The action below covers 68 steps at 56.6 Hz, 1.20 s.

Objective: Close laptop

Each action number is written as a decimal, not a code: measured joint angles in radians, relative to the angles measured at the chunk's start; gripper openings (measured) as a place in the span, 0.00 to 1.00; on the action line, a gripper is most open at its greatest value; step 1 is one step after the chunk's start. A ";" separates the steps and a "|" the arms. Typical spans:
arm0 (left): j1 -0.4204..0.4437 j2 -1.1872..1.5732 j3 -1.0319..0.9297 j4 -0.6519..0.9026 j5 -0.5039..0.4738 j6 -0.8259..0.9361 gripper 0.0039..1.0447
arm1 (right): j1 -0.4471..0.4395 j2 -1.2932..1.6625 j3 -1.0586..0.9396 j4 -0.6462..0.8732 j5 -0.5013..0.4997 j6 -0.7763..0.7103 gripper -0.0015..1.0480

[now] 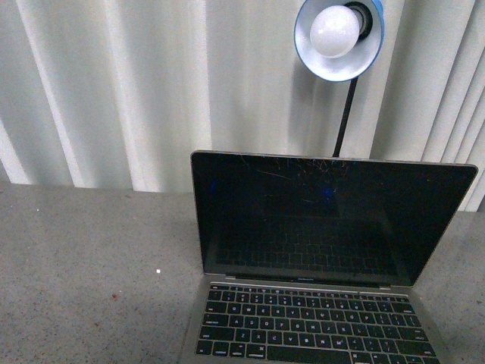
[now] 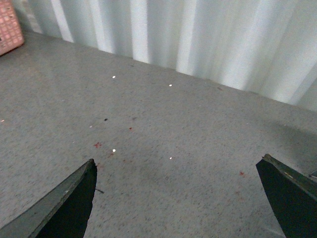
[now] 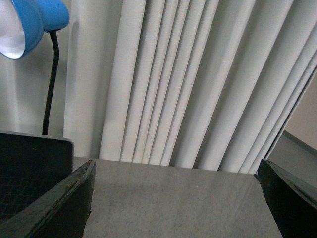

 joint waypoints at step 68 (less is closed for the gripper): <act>-0.098 1.318 1.494 -0.401 0.628 1.115 0.94 | -0.132 1.186 1.507 -0.855 -0.748 -0.821 0.93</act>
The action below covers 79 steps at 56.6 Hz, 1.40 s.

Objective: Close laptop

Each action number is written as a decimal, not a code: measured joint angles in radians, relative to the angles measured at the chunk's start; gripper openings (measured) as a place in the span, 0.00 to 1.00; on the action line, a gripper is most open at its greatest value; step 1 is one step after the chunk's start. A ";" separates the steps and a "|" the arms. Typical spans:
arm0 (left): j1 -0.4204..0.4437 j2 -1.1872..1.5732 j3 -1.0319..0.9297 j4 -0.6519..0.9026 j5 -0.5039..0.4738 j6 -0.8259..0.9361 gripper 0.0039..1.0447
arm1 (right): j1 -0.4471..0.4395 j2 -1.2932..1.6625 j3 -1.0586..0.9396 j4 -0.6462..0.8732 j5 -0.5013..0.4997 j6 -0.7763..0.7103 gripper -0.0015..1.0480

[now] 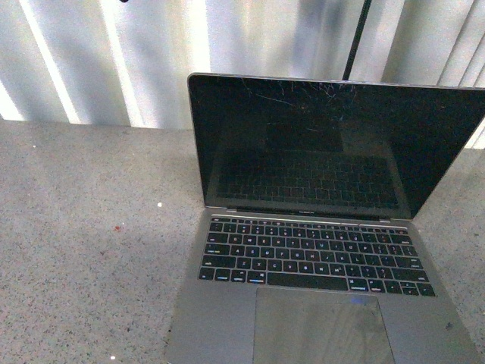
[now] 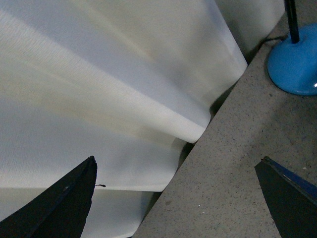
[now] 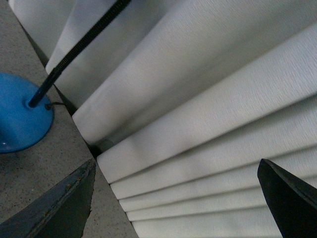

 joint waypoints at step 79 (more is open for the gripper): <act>-0.132 0.191 0.237 -0.353 -0.005 0.297 0.68 | 0.143 0.171 0.301 -0.656 0.005 -0.364 0.53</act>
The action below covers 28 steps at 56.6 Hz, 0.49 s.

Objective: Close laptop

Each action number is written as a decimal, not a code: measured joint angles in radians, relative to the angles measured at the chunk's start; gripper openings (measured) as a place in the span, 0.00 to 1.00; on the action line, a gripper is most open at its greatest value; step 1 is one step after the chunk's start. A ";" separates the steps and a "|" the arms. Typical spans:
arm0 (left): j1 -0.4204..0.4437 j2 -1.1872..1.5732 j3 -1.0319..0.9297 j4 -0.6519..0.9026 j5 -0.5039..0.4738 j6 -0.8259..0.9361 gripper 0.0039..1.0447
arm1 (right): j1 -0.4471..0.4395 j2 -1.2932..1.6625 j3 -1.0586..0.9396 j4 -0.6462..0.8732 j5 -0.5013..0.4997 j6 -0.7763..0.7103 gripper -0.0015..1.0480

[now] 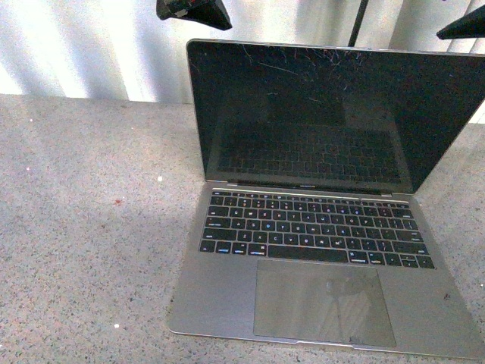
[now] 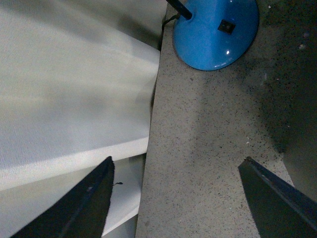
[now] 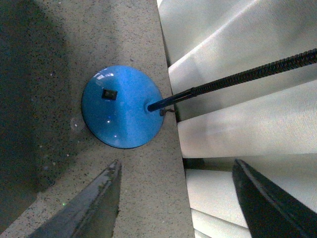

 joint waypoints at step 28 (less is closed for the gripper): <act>-0.024 0.000 -0.004 -0.039 0.008 0.056 0.03 | 0.007 0.017 0.001 -0.113 0.030 -0.042 0.03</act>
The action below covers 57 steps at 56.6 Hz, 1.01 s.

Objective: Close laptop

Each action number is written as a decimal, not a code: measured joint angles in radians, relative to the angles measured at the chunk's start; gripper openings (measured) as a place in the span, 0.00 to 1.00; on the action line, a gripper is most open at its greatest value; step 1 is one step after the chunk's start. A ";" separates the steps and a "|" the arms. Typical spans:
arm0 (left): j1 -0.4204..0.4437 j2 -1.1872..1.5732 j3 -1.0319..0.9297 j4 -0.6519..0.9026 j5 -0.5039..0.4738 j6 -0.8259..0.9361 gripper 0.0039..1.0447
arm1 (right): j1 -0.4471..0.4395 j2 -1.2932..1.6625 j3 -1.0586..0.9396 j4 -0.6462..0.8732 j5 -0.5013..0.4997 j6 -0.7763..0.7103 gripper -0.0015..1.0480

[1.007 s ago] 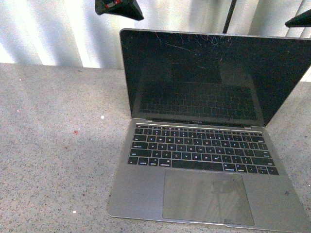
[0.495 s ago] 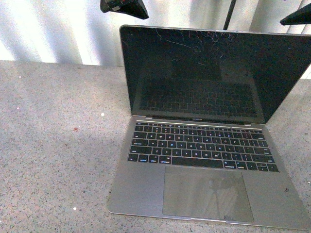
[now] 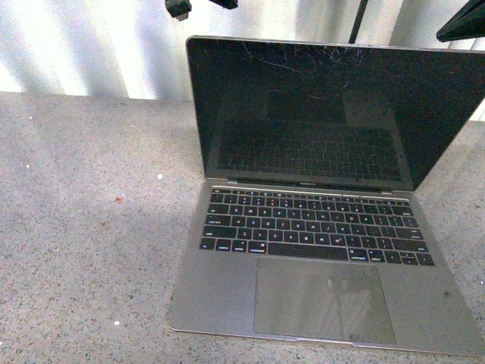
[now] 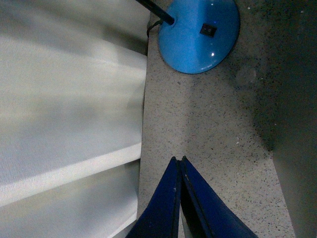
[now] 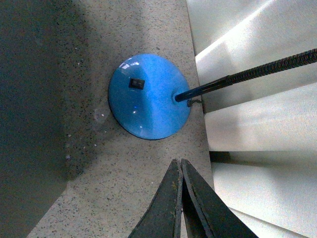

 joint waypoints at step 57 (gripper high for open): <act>-0.063 -0.019 -0.121 -0.020 0.016 0.101 0.03 | 0.094 -0.012 -0.052 -0.201 0.056 -0.029 0.03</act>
